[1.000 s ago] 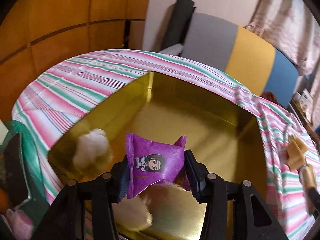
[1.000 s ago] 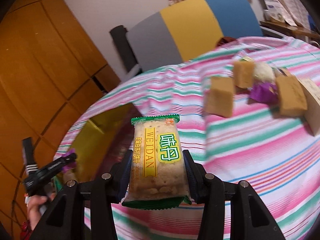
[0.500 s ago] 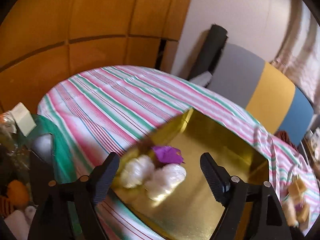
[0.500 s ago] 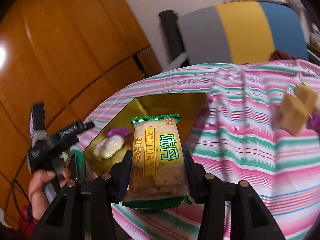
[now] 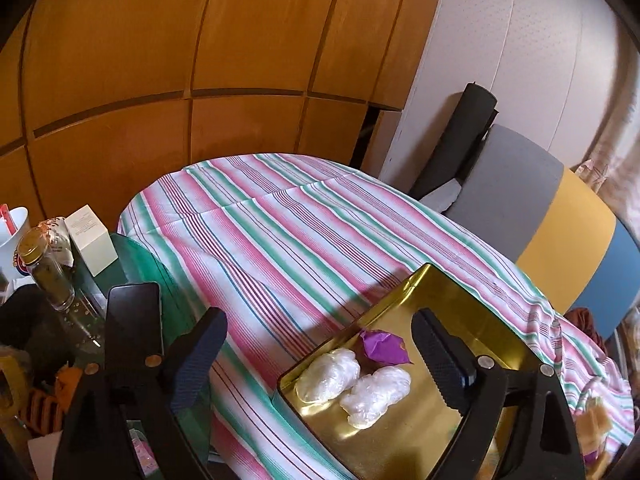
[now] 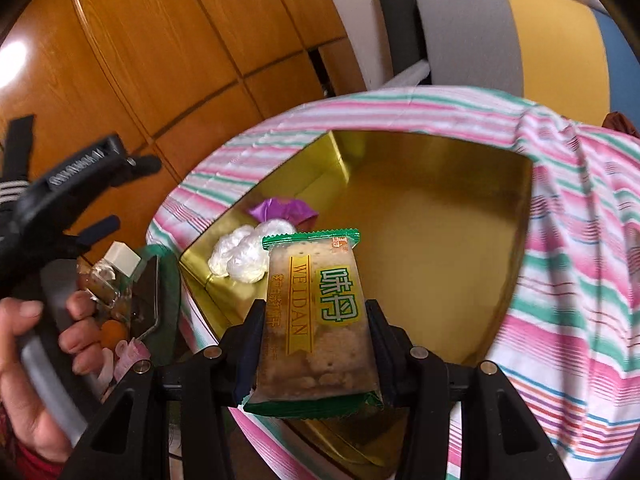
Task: Organize objects
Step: 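Place the purple candy and WEIDAN biscuit into the gold tray with both tools, then return both tools from the tray to the snack pile, then grasp a sponge-cake square with the left tool while the right grasps another sponge cake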
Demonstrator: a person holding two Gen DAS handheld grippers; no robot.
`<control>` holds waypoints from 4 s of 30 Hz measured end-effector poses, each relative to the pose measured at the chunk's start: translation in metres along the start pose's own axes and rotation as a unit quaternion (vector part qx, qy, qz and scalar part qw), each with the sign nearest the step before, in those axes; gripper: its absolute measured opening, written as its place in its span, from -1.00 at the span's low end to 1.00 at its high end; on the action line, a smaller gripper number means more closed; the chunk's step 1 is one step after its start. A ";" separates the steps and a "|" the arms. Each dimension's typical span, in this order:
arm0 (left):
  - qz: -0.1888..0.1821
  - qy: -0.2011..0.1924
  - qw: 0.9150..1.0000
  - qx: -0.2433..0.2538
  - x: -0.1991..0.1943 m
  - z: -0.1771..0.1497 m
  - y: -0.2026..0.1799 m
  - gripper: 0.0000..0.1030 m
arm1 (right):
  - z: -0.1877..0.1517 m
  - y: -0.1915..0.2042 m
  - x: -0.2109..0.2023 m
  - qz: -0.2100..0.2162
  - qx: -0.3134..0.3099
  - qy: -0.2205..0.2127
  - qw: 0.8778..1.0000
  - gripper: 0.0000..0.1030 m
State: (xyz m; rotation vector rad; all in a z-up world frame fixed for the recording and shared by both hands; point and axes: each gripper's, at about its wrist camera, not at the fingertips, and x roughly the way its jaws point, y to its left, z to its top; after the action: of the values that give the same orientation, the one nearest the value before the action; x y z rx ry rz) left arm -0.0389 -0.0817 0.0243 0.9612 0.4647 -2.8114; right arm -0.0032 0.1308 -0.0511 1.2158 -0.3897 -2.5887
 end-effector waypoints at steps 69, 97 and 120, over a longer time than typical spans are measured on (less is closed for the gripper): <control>-0.146 0.075 0.963 0.212 -0.039 -0.107 -0.136 1.00 | -0.052 -0.148 -0.122 -0.185 0.161 -0.109 0.963 0.07; -0.214 0.118 0.910 0.334 -0.076 -0.191 -0.207 1.00 | -0.076 -0.339 -0.201 -0.364 0.258 -0.140 0.884 0.07; -0.234 0.073 0.879 0.409 -0.079 -0.222 -0.298 1.00 | -0.104 -0.366 -0.205 -0.267 0.297 -0.195 0.895 -0.15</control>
State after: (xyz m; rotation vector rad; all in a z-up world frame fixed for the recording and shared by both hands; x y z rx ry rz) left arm 0.0835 0.2751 -0.0202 1.3389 -0.6528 -3.4455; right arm 0.1625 0.5279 -0.0953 1.0532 -1.1440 -3.3545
